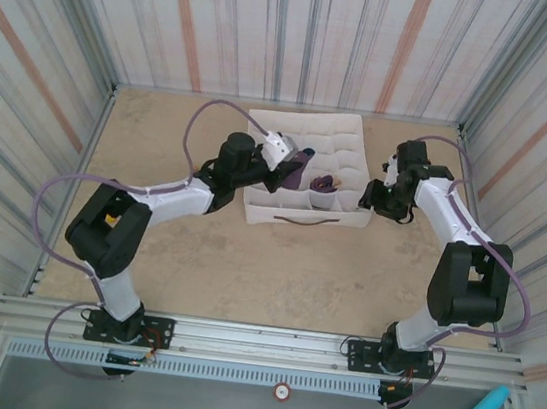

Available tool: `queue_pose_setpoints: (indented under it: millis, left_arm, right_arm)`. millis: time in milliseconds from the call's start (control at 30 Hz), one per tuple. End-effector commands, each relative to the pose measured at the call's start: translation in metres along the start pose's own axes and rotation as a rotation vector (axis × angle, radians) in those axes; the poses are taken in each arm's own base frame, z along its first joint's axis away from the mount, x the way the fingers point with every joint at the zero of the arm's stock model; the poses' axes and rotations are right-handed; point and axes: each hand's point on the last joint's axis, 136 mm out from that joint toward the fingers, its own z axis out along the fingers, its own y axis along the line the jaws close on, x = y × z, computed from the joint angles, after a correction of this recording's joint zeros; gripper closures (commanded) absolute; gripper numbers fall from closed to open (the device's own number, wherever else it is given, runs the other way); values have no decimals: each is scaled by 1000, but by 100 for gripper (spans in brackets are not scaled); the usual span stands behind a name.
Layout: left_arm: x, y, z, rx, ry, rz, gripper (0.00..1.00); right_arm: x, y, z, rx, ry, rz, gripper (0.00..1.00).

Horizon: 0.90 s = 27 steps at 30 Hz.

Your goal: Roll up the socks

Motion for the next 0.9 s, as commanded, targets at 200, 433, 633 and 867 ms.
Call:
queue_pose_setpoints:
  millis: [200,433,633,867]
  left_arm:
    - [-8,7,21,-102,-79,136,100]
    - [6,12,32,-130,-62,181,100]
    - [15,14,39,-133,-52,189,100]
    - [22,20,41,-175,-63,214,100]
  right_arm:
    - [23,7,-20,-63,1,63,37]
    - [30,8,-23,-83,-3,80,36]
    - [35,7,-17,-84,11,91,36]
    - [40,4,-10,-83,32,97,37]
